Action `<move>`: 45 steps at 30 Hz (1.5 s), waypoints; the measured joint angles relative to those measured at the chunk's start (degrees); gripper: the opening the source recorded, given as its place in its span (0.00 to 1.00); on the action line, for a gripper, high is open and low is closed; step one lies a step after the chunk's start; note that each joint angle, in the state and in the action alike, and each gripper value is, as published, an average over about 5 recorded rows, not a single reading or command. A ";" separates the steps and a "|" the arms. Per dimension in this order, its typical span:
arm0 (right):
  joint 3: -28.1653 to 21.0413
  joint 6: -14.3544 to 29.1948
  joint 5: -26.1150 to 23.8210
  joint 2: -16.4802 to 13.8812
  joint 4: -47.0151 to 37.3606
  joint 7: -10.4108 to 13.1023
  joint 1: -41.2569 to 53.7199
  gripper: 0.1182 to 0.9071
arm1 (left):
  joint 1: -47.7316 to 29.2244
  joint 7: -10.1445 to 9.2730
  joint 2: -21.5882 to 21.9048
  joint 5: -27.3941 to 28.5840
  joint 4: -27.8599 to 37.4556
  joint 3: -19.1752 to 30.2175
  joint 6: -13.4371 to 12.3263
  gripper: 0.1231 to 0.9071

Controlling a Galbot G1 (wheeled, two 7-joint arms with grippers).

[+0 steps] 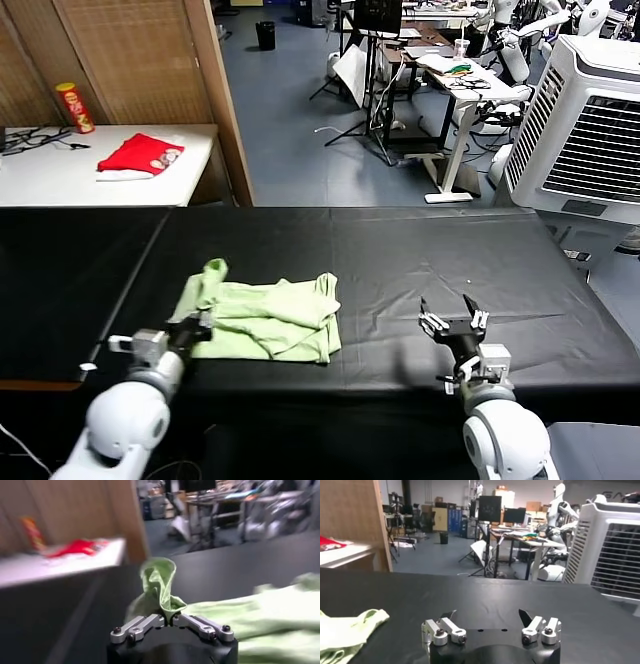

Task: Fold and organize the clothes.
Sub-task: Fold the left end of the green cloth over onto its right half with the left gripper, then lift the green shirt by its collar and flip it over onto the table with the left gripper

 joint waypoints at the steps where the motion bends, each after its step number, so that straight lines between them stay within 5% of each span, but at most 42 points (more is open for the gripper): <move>1: 0.02 0.00 -0.16 0.14 0.06 0.00 -0.15 0.86 | -0.35 -0.09 -0.98 -0.02 -0.10 1.13 0.09 0.05; 10: -0.27 0.00 -0.96 0.83 0.21 -0.03 -0.63 0.86 | -2.45 -0.97 -8.07 0.23 0.31 7.84 0.76 0.05; 26: -1.24 0.07 -1.17 0.71 -0.77 -0.36 0.24 0.86 | -3.45 -1.32 -14.13 3.15 2.70 10.47 -0.50 0.06; 29: -1.63 0.28 -1.13 0.55 -1.20 -0.69 0.59 0.86 | -3.64 -1.09 -14.92 3.80 3.52 10.84 -1.47 0.17; 33: -2.56 0.72 -0.85 0.16 -2.24 -1.33 1.49 0.86 | -4.03 -0.91 -16.34 3.40 4.42 11.57 -2.31 0.45; 39: -5.44 0.51 1.16 -0.98 -4.21 -2.98 3.86 0.86 | -4.00 -1.02 -18.20 -3.19 3.07 11.86 -1.71 0.81; 45: -11.85 0.30 1.76 -1.27 -6.82 -5.96 8.40 0.86 | -3.81 0.61 -14.88 -1.08 -0.42 8.21 -4.43 0.86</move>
